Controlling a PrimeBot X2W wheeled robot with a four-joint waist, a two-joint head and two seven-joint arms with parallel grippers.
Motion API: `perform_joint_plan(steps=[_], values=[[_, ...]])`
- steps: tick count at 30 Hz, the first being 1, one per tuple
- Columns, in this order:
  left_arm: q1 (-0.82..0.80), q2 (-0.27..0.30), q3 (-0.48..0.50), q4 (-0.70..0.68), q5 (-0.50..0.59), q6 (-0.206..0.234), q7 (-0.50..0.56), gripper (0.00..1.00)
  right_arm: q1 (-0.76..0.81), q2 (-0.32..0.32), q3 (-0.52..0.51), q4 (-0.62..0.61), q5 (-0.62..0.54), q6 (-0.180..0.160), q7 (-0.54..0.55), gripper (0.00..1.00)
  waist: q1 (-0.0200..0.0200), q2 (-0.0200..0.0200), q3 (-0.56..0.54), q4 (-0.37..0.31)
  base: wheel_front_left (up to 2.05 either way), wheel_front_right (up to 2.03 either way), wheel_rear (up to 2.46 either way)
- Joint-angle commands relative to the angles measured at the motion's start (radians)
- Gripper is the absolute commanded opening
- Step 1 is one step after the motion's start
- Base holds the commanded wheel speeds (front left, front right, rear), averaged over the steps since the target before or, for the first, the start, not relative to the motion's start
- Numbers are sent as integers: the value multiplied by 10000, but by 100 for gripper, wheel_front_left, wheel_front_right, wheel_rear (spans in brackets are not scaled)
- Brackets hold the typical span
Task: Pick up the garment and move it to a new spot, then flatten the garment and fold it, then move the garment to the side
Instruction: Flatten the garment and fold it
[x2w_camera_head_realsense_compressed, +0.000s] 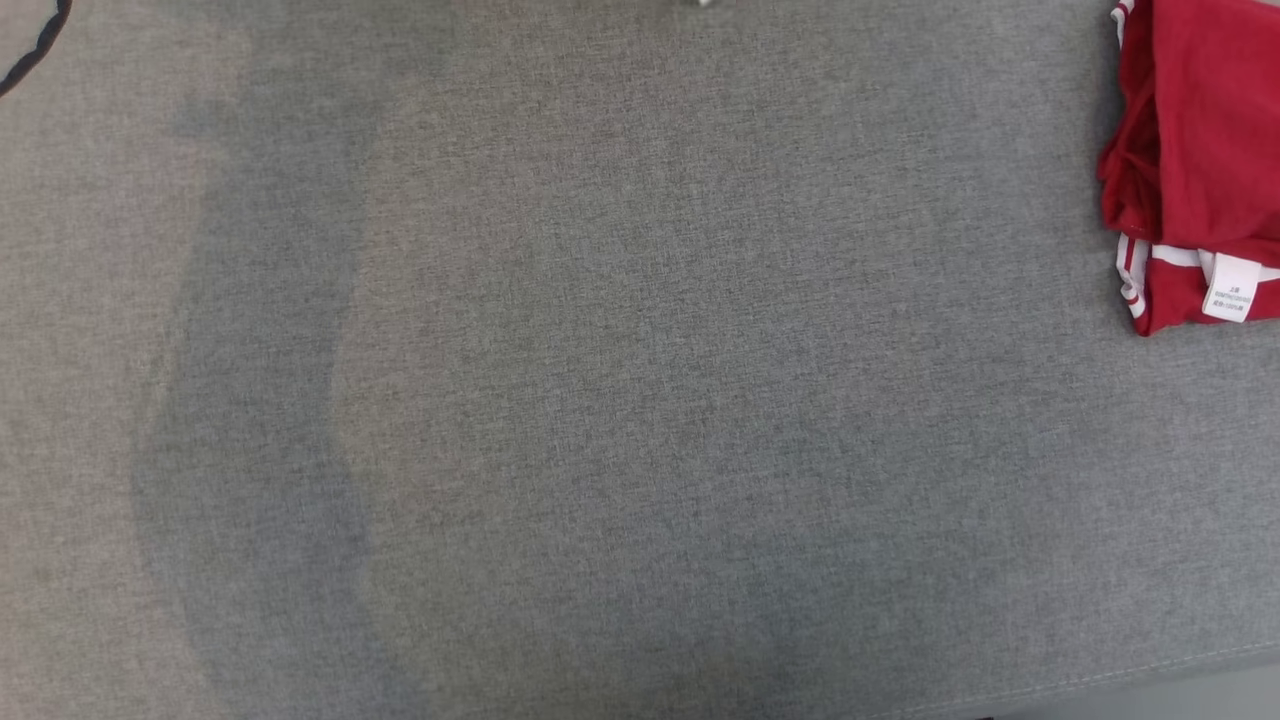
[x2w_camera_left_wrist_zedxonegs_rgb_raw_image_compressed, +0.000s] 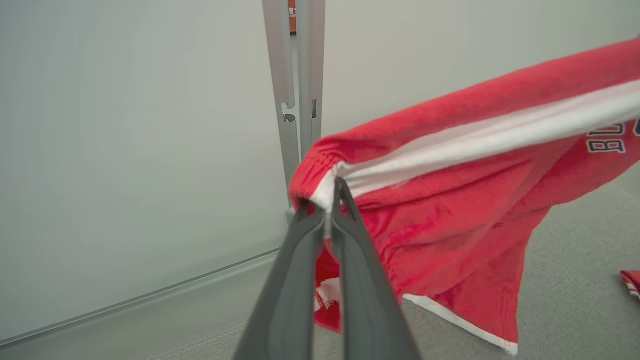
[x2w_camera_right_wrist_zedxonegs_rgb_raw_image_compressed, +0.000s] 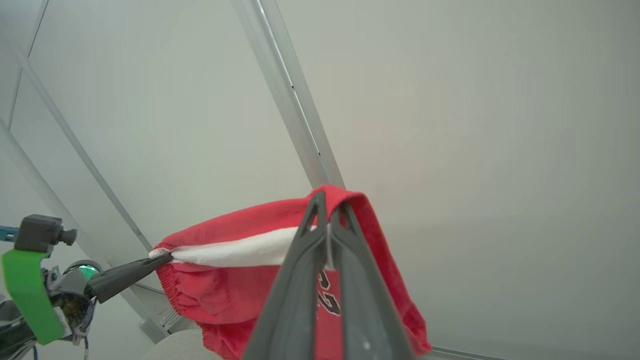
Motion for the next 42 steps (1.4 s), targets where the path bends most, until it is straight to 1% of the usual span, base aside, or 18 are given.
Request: perform_joint_plan(steps=[1,6,11,16,22,25,28,32,37,42], values=[[-312,17,-76,135,-170,-36,-160,0,-251,-115,69,74,103,6,-183,0,-3,0,79,-2,0,0,0],[-445,121,-600,529,-789,-31,-561,0,-368,-389,559,29,465,6,-601,0,-3,0,158,-8,0,0,0],[336,535,-1429,469,-1466,-32,-760,0,255,-550,1473,-272,874,6,-649,0,-3,0,-86,-51,0,0,0],[1615,1345,-2426,-102,-2037,-33,-966,0,1244,-782,2566,-845,1215,6,-786,0,-3,0,-823,-145,0,0,0],[3635,2470,-3436,-1262,-3088,-34,-832,0,2900,-1370,3959,-1695,1903,6,-500,0,-3,0,-2116,-229,0,0,0],[4661,3064,-3759,-2069,-3851,-34,-476,0,3658,-1822,4592,-2288,2301,6,-82,0,-3,0,-2725,-266,0,0,0],[5500,3617,-4042,-2931,-4513,-34,72,0,4227,-2295,4991,-2872,2659,8,279,0,-3,0,-3136,-288,0,0,0],[6599,4408,-4347,-4203,-5530,-14,1133,0,4999,-2963,5474,-3632,3209,6,908,0,-3,0,-3628,-313,0,0,0],[7734,5461,-4581,-6149,-6789,577,2281,0,5904,-3803,5930,-4348,4045,6,1694,0,-3,0,-4106,-342,0,0,0],[8636,6474,-4705,-7932,-7881,1173,2933,0,6570,-4587,6228,-5287,4757,6,2215,0,-3,0,-4330,-383,0,0,0]])
